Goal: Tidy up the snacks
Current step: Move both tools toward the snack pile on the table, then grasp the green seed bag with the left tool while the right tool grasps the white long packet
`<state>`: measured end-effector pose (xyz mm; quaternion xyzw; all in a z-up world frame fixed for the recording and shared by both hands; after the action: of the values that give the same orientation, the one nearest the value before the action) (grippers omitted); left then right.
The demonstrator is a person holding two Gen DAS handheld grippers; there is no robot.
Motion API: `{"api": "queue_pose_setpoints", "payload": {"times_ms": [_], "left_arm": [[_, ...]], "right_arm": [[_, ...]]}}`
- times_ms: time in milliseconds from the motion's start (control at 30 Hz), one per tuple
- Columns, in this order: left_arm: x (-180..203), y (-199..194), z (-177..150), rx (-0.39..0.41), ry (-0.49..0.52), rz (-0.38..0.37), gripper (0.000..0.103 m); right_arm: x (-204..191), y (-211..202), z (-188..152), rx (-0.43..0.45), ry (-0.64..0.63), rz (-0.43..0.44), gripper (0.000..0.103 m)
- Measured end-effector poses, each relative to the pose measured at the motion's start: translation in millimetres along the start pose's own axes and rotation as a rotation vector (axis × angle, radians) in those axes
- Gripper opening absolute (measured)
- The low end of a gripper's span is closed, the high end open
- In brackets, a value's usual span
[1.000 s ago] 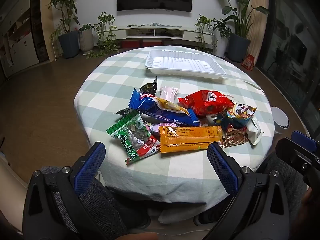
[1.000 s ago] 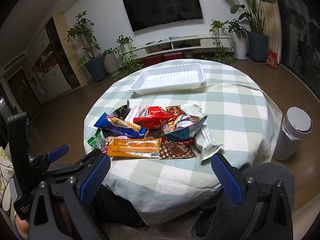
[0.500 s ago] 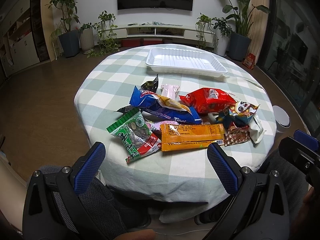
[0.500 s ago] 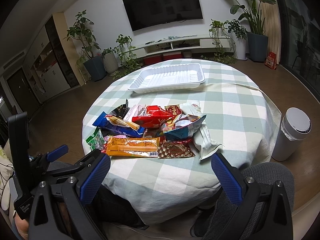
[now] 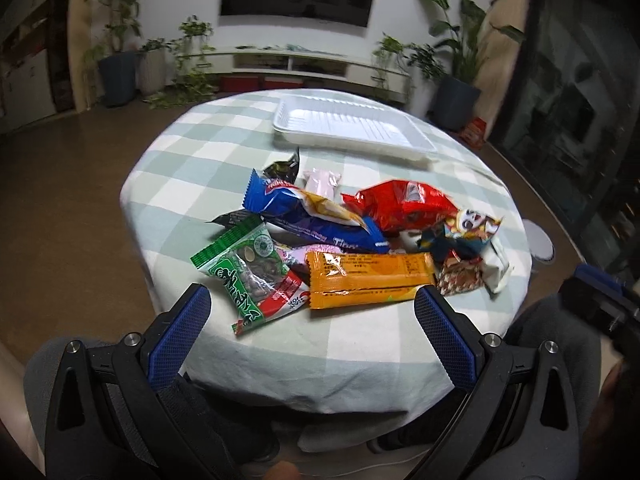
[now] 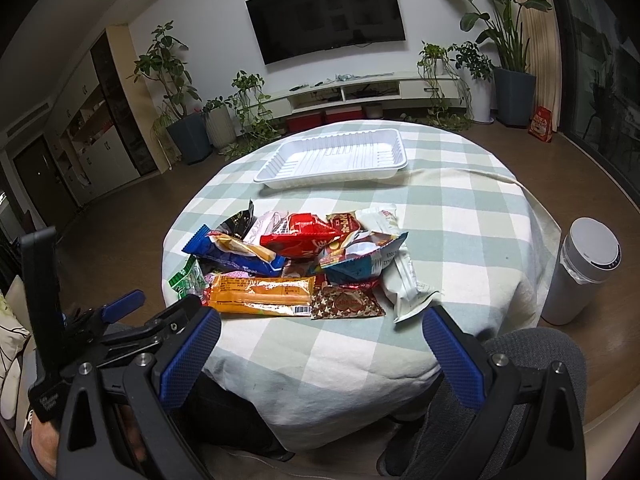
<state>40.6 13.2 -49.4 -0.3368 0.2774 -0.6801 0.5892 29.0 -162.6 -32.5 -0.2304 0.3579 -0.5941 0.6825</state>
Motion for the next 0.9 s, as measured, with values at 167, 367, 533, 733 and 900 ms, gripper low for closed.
{"api": "queue_pose_setpoints", "payload": {"times_ms": [167,367,533,733,900], "left_arm": [[-21,14,-5,-0.091,0.002,0.094,0.103],[-63,18,7,-0.093,-0.106,0.108,0.103],[-89,23,18,-0.1,-0.17,0.104,0.102],[-49,37,21,-0.102,-0.043,-0.003,0.099],[-49,61,20,-0.149,-0.091,-0.062,0.063]], "right_arm": [[9,2,6,0.036,0.029,0.009,0.103],[27,14,10,0.047,0.079,0.046,0.103],[37,25,15,0.05,0.127,0.099,0.103],[45,46,19,-0.023,0.15,0.137,0.1],[49,58,15,-0.054,0.153,0.142,0.098]]}}
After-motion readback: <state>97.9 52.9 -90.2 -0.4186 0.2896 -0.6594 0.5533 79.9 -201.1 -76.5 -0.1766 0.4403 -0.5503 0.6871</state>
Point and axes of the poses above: each gripper's, at about its wrist camera, not at the fingertips, and y roughly the way its jaws point, x to its right, z to its top, the point moved 4 cm from there along y, roughly the way its jaws point, and after that the axes turned 7 degrees about -x, right-handed, at the moved point
